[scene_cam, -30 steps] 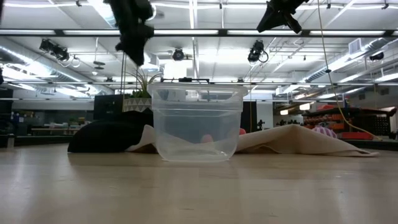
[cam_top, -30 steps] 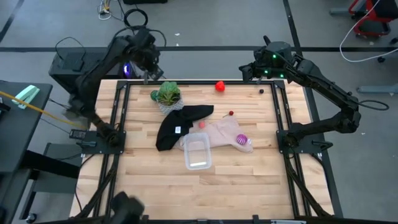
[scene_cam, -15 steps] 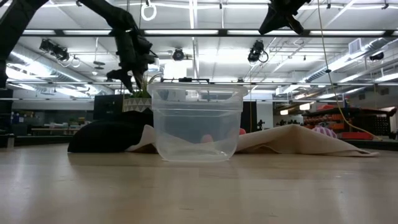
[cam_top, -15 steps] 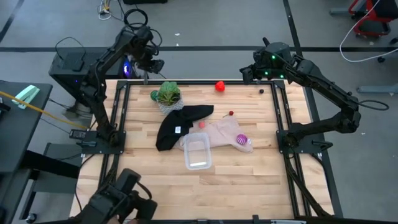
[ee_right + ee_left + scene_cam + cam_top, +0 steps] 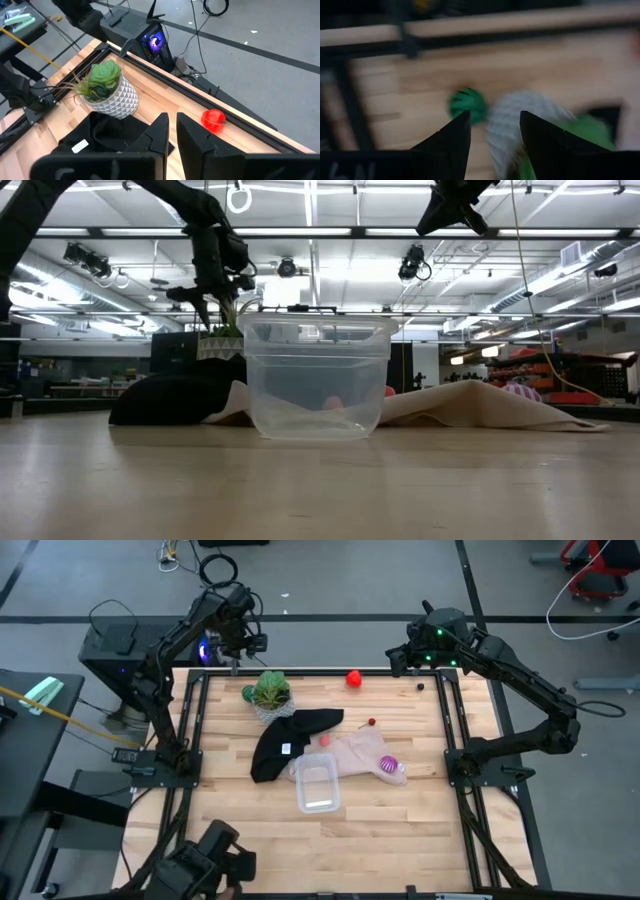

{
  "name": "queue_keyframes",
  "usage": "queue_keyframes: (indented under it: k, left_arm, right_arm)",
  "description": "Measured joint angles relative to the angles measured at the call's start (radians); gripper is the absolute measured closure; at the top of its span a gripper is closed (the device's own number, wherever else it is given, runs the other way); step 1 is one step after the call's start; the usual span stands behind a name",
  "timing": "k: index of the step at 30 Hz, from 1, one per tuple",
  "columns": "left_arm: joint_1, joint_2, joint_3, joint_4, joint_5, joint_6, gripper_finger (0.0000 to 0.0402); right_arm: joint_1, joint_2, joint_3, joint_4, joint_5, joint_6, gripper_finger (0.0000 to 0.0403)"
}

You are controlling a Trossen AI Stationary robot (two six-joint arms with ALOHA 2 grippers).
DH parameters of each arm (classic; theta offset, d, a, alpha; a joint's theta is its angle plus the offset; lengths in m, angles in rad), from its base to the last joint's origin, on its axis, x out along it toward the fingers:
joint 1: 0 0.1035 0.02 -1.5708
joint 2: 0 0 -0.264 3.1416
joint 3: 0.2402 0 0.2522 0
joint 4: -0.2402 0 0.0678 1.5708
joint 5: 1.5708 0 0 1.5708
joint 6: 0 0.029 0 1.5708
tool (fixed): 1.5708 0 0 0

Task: Pick and placing Produce into tupperware
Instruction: Put the watermelon into the transparent container

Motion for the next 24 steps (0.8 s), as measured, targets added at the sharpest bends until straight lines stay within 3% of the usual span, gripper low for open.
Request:
queue_keyframes:
  k: [4, 11, 19, 24]
  left_arm:
    - [-0.027, -0.001, 0.000, -0.008, -0.154, -0.181, 0.0222]
    - [-0.060, -0.051, -0.001, -0.009, -0.189, -0.563, 0.0225]
    - [-0.063, -0.092, -0.001, -0.171, -0.283, -0.601, 0.0243]
    - [-0.051, -0.092, -0.001, -0.116, -0.200, -0.665, 0.0263]
  right_arm:
    - [0.000, 0.000, 0.000, 0.000, 0.000, -0.004, 0.0360]
    - [0.000, 0.000, 0.000, 0.000, 0.000, -0.062, 0.0360]
    - [0.000, 0.000, 0.000, 0.000, -0.012, -0.139, 0.0360]
    - [0.000, 0.000, 0.000, 0.000, -0.015, -0.175, 0.0360]
